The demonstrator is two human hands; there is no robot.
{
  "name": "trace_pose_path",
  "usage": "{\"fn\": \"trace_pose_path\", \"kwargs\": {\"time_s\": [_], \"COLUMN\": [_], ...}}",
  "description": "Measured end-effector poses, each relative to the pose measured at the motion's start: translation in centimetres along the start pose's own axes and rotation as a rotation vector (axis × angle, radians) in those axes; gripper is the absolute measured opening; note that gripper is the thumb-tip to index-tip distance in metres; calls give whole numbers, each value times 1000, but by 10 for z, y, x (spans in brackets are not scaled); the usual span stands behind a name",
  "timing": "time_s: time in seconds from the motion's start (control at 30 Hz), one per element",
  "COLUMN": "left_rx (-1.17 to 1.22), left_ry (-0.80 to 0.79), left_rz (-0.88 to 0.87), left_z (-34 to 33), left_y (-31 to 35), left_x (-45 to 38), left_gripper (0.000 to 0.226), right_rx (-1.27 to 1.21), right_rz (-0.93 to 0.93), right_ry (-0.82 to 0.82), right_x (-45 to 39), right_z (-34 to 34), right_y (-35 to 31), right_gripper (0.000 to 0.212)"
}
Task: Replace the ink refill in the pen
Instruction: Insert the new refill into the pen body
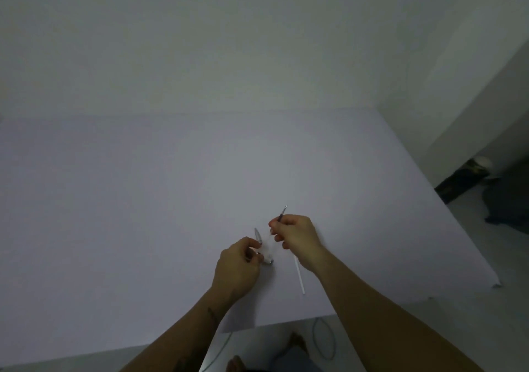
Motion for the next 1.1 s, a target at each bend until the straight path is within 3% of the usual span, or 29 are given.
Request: {"fn": "trace_pose_path", "kwargs": {"time_s": [0.1, 0.2, 0.33, 0.43, 0.67, 1.1], "left_rx": [34, 87, 147, 157, 145, 173], "left_ry": [-23, -39, -36, -48, 4, -12], "left_rz": [38, 37, 27, 67, 58, 54], "left_z": [-6, -11, -17, -23, -20, -16], "left_y": [-3, -2, 3, 2, -2, -17], "left_x": [-2, -2, -4, -4, 4, 18], "left_gripper": [10, 5, 17, 22, 16, 26], "right_rx": [80, 440, 755, 834, 884, 968], "right_rz": [10, -60, -169, -151, -112, -203], "right_ry": [104, 141, 96, 85, 128, 106], "right_x": [1, 4, 9, 10, 15, 23], "right_z": [38, 69, 82, 80, 76, 21], "right_y": [-1, 12, 44, 53, 57, 63], "right_gripper": [11, 13, 17, 8, 22, 21]}}
Point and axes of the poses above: each hand's wrist, its own x-axis away from the middle knuckle, its own z-axis out of the back of the hand, y = z × x, the point moved 8 cm from there along -x, towards the middle knuckle, and after that the axes turned 12 degrees about -y, right-handed, at the moved point
